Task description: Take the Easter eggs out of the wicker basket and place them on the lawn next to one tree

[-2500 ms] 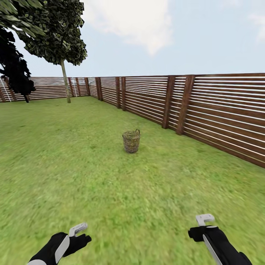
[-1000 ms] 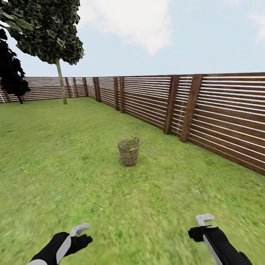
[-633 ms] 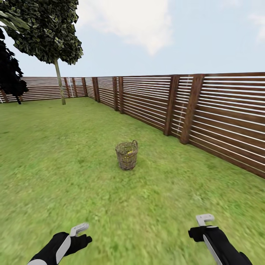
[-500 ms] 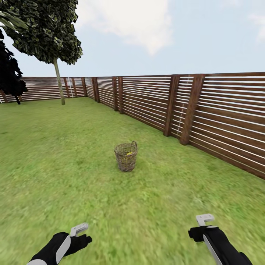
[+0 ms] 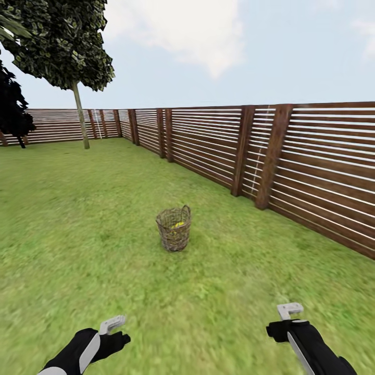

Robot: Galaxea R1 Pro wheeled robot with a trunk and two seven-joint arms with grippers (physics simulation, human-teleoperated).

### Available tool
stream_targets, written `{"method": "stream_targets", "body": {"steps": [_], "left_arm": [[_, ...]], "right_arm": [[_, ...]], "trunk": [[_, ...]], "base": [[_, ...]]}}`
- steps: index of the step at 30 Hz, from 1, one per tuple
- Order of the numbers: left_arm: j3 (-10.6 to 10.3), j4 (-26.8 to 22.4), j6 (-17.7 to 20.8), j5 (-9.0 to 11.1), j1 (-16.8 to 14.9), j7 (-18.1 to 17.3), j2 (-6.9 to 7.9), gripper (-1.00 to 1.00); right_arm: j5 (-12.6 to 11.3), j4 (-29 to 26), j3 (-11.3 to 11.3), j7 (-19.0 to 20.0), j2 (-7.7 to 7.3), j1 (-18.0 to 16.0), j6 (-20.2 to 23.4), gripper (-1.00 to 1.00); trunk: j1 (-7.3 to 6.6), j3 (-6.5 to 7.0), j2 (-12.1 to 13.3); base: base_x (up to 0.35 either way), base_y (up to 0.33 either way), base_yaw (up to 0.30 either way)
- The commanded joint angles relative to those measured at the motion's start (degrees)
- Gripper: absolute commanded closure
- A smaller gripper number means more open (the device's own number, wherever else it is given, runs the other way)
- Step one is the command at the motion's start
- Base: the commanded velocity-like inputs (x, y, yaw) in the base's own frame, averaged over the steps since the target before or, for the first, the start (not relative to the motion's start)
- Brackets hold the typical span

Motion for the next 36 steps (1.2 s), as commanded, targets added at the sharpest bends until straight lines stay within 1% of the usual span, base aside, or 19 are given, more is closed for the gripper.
{"method": "stream_targets", "body": {"steps": [1,33,36], "left_arm": [[0.42,-0.09,0.40,0.01,-0.01,-0.20,-0.04,-1.00],[0.48,-0.09,0.35,0.01,0.01,-0.11,0.08,-1.00],[0.51,-0.09,0.37,0.01,0.02,-0.15,0.13,-1.00]], "right_arm": [[-0.27,-0.06,0.24,-0.29,-0.07,-0.03,0.26,-1.00],[-0.27,0.03,0.46,-0.29,0.02,-0.03,0.17,-1.00],[-0.20,1.23,0.45,-0.29,0.02,-0.02,0.07,-1.00]], "trunk": [[0.03,-0.06,-0.03],[0.03,-0.06,-0.03],[0.03,-0.06,-0.03]], "base": [[0.345,-0.113,0.000],[0.345,-0.107,0.000],[0.345,-0.093,0.000]]}}
